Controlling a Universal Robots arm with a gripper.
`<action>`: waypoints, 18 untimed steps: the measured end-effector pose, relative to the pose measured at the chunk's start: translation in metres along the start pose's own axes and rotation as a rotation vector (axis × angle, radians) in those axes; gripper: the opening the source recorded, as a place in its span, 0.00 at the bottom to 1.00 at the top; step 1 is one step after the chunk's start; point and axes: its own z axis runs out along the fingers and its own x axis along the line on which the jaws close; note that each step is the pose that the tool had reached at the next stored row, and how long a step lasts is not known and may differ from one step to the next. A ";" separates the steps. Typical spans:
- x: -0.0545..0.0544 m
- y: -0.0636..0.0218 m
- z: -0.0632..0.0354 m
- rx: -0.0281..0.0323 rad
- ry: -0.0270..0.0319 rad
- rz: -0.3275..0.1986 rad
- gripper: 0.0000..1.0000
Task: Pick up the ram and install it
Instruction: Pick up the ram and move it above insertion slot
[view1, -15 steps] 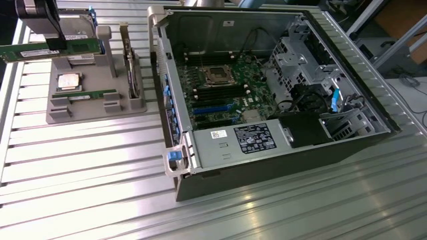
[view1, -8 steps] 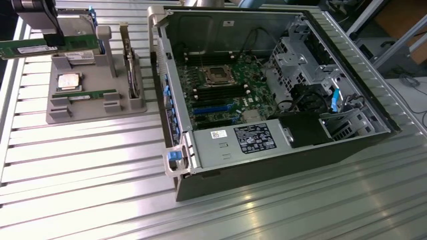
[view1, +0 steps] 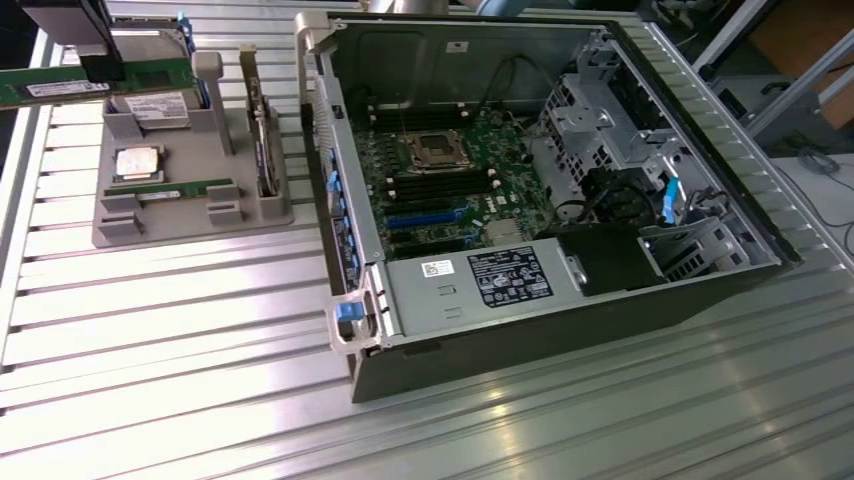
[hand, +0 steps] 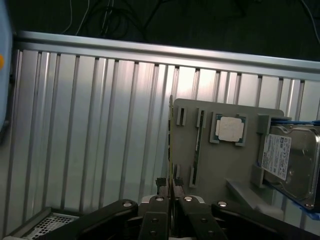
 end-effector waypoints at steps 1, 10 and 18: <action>0.000 0.0000 -0.0007 0.0000 0.0001 0.000 0.14; 0.000 -0.0001 -0.0033 -0.0002 0.0003 0.000 0.14; 0.001 -0.0048 -0.0033 -0.0007 0.0059 0.000 0.14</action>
